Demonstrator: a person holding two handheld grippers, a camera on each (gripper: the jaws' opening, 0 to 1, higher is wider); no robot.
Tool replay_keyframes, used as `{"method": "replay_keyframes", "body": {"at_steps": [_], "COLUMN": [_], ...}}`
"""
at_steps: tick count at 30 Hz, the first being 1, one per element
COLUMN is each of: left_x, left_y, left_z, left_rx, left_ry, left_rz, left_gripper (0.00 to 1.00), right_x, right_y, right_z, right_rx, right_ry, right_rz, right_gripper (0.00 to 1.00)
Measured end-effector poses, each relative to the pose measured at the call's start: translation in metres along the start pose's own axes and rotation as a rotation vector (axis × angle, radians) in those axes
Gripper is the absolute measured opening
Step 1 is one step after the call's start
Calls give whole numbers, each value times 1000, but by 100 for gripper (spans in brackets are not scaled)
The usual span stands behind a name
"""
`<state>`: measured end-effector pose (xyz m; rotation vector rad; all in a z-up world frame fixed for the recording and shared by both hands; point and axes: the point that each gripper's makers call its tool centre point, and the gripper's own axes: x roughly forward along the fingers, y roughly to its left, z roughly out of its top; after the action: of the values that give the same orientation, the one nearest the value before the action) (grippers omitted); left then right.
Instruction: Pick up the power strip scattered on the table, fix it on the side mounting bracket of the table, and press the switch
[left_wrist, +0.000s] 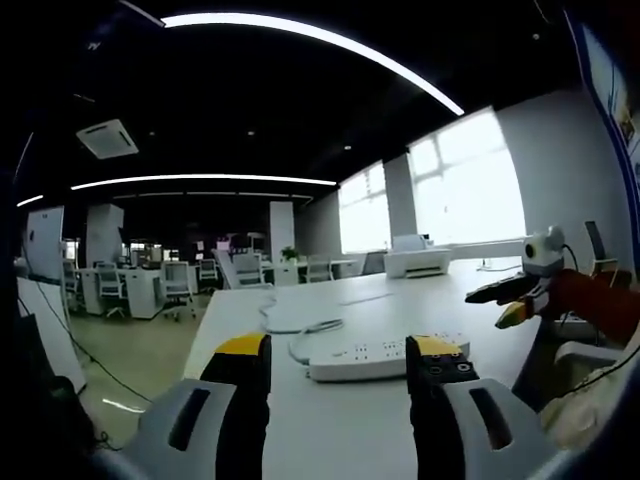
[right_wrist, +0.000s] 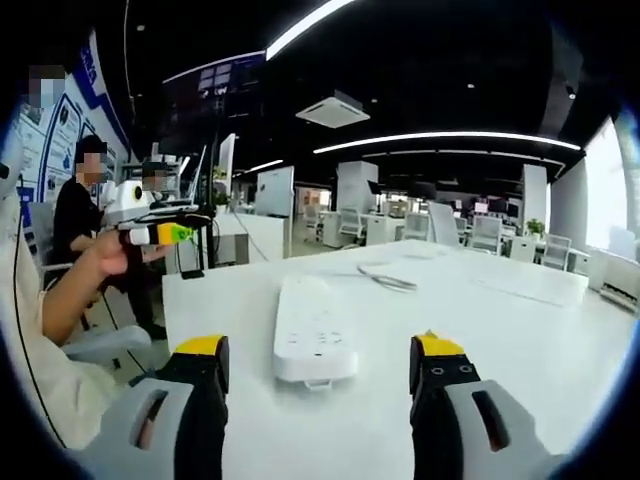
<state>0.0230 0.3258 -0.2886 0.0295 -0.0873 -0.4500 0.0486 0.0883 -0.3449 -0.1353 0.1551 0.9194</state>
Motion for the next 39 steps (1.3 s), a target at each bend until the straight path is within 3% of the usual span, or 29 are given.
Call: {"method": "replay_keyframes", "body": {"at_steps": [16, 39], "left_x": [-1, 0], "left_y": [0, -3], "left_z": [1, -2], "left_rx": [7, 7], "left_ry": [-1, 5], "left_rz": [-2, -12], "left_gripper": [58, 58], "right_x": [19, 44], "right_y": [3, 2], "right_z": [-8, -18], "right_rx": [-4, 8], "right_ry": [36, 79], "right_rz": [12, 36], "right_gripper": [75, 74]}}
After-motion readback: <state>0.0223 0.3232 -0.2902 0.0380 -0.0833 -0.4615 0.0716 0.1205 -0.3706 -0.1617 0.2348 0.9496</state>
